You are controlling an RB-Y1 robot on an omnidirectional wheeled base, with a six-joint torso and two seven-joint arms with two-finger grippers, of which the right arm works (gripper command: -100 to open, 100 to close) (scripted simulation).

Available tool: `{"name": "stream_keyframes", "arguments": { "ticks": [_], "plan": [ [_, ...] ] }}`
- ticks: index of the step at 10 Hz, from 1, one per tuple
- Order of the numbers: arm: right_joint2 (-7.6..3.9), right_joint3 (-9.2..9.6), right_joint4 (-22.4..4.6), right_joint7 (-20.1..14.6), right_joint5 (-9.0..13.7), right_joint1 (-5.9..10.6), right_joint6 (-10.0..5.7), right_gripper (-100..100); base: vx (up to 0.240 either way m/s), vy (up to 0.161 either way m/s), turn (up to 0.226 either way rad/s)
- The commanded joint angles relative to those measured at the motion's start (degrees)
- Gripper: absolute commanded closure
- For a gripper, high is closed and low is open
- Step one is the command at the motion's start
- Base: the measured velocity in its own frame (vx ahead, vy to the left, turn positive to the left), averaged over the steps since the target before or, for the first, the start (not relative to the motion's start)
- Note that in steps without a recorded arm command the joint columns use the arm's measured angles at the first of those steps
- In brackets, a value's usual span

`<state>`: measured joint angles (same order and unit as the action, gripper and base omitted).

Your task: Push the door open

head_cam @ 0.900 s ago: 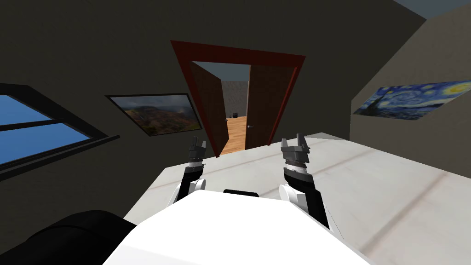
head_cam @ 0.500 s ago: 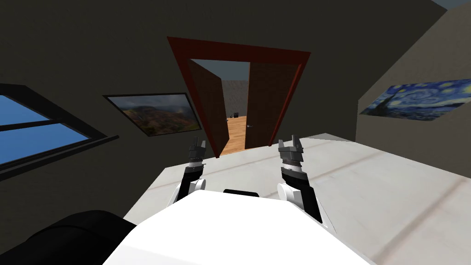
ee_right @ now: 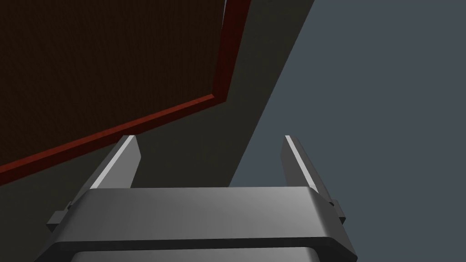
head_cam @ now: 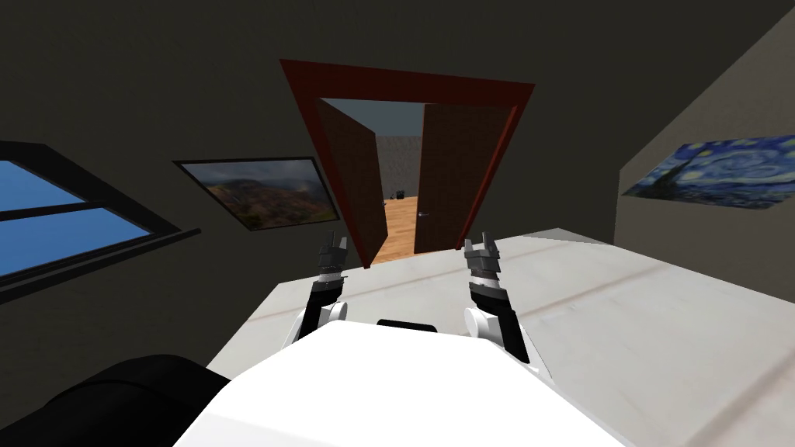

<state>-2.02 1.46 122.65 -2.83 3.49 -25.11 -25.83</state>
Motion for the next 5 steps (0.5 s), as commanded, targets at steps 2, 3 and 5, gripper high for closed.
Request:
{"name": "stream_keyframes", "arguments": {
  "ticks": [2,3,5],
  "plan": [
    [-0.38,0.14,-2.9,0.1,0.0,1.23,-0.49,-100,0.091,-0.036,0.040],
    [-0.58,0.13,-4.1,0.1,0.1,1.72,-0.77,-100,0.084,-0.024,0.039],
    [-0.96,0.12,-6.7,0.1,0.1,2.75,-1.38,-100,0.075,-0.037,0.042]
  ]
}}
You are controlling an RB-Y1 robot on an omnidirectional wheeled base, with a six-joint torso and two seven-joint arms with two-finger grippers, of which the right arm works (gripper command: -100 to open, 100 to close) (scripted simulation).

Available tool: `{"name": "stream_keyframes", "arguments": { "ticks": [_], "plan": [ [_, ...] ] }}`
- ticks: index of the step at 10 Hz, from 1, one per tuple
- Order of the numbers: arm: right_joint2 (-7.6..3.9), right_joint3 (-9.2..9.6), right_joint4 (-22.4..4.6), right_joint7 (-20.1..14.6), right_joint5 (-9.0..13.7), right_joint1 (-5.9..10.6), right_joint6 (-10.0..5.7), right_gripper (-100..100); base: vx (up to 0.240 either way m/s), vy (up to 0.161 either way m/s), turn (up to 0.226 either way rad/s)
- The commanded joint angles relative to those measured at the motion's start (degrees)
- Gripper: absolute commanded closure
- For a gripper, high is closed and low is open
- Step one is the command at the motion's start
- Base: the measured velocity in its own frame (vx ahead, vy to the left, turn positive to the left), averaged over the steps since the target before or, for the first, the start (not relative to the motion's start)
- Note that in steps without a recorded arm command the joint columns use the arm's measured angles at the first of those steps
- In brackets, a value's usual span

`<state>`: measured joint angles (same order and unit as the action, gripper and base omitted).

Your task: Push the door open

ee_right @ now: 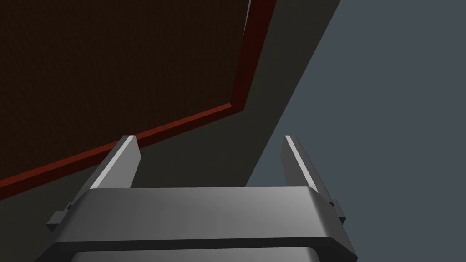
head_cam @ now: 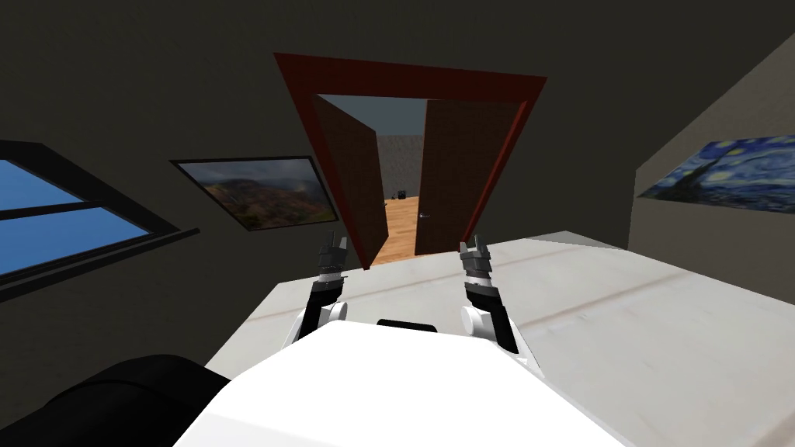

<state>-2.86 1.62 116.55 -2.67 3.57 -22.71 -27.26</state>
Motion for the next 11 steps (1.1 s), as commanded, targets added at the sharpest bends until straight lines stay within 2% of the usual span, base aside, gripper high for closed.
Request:
{"name": "stream_keyframes", "arguments": {
  "ticks": [1,11],
  "plan": [
    [-0.30,-0.05,-2.0,0.0,0.1,0.92,-0.29,-100,0.081,-0.045,0.039],
    [-1.89,-0.12,-17.3,0.0,0.5,7.02,-3.89,-100,0.096,-0.038,0.052]
  ]
}}
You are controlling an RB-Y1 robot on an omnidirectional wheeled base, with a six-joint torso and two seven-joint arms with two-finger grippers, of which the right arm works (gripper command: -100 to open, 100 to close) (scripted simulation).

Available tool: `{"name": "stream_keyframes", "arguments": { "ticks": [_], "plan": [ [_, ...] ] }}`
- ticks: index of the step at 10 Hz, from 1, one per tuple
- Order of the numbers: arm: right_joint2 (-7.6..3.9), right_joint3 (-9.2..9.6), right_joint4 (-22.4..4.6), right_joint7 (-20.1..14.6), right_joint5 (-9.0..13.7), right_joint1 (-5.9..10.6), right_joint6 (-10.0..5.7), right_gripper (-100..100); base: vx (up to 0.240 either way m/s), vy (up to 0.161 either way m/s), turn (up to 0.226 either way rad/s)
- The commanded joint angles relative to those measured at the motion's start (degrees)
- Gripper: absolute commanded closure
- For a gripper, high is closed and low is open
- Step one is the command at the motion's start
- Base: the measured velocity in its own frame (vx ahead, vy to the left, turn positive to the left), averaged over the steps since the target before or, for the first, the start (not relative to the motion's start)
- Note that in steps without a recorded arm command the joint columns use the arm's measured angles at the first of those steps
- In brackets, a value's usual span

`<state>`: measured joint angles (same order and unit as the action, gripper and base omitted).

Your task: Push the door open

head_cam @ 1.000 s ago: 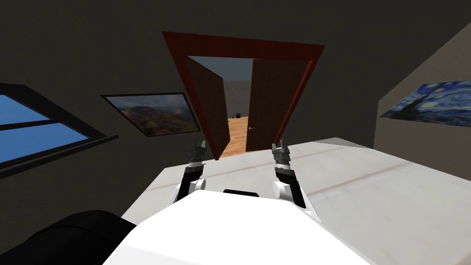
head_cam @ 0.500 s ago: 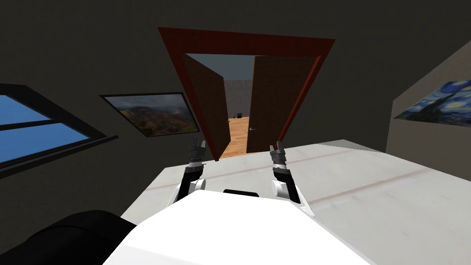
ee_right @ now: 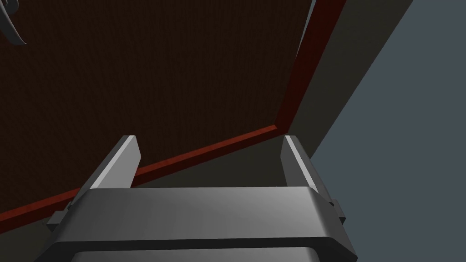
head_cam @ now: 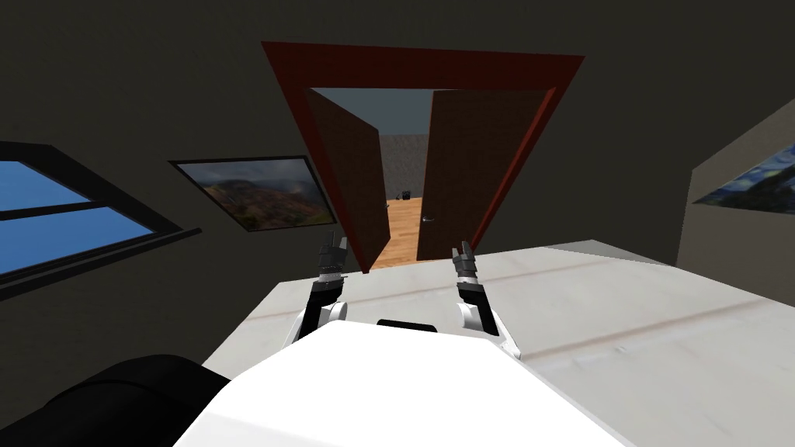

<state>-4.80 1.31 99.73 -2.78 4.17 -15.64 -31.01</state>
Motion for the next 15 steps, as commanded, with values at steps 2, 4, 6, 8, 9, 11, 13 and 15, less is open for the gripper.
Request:
{"name": "stream_keyframes", "arguments": {
  "ticks": [2,4,6,8,9,11,13,15],
  "plan": [
    [-0.19,0.17,-3.8,0.1,0.1,1.29,-0.92,-100,0.098,-0.050,0.051],
    [-0.32,0.16,-5.5,0.1,0.1,1.96,-1.32,-100,0.080,-0.039,0.039],
    [-0.54,0.15,-8.9,0.1,0.2,3.31,-2.11,-100,0.050,-0.031,0.046],
    [-0.72,0.13,-12.1,0.1,0.3,4.68,-2.92,-100,0.089,-0.052,0.060],
    [-0.72,0.13,-12.3,0.1,0.3,4.68,-2.92,-100,0.067,-0.037,0.018],
    [-0.91,0.12,-15.8,0.1,0.4,6.05,-3.73,-100,0.063,-0.038,0.049],
    [-1.05,0.10,-19.2,0.1,0.5,7.43,-4.54,-100,0.078,-0.044,0.053],
    [-1.18,0.08,-22.3,0.1,0.6,8.80,-5.35,-100,0.107,-0.057,0.060]
  ]
}}
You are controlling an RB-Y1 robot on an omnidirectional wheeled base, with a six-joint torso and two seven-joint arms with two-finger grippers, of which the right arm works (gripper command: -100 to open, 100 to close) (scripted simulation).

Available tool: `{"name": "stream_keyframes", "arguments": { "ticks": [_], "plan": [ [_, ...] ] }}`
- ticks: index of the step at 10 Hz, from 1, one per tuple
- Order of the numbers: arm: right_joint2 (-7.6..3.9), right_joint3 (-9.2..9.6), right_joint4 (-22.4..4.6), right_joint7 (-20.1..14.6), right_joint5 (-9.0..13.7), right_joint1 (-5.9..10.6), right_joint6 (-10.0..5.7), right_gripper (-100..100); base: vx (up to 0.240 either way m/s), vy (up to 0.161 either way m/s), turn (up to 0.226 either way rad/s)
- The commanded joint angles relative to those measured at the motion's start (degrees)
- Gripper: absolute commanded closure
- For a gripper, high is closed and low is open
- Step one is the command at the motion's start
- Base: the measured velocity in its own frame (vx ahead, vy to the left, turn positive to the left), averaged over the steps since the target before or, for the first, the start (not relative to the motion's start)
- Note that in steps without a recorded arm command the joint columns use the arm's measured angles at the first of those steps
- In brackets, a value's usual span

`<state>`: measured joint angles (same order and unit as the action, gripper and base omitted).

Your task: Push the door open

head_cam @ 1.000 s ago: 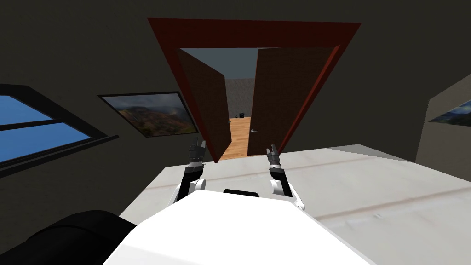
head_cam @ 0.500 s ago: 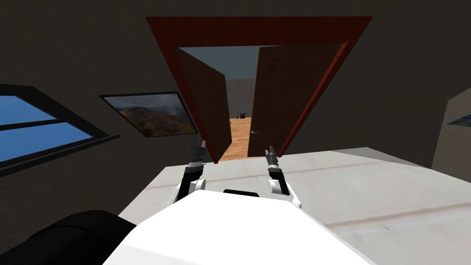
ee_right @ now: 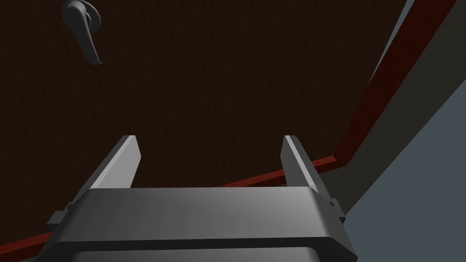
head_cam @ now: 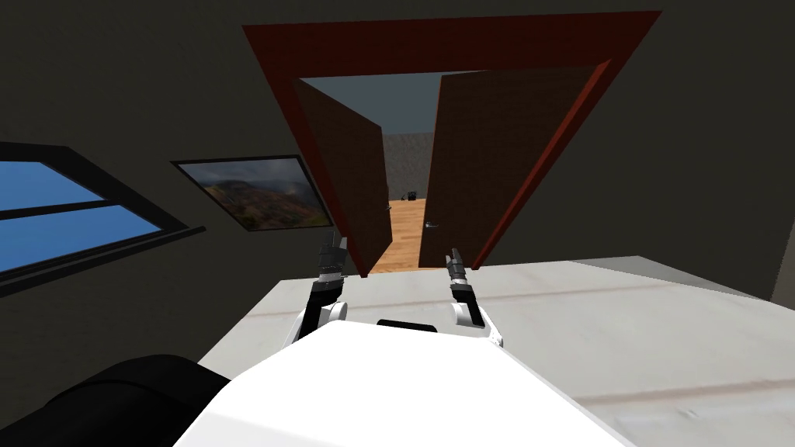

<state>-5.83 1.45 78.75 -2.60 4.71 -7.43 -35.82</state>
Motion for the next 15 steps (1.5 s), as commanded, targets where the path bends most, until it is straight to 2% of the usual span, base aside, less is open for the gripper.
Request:
{"name": "stream_keyframes", "arguments": {
  "ticks": [1,15],
  "plan": [
    [-0.15,-0.05,-1.7,-0.1,0.1,0.58,-0.54,-100,0.065,-0.032,0.021],
    [-0.62,-0.16,-24.2,0.0,0.7,9.56,-5.83,-100,0.084,-0.055,0.052]
  ]
}}
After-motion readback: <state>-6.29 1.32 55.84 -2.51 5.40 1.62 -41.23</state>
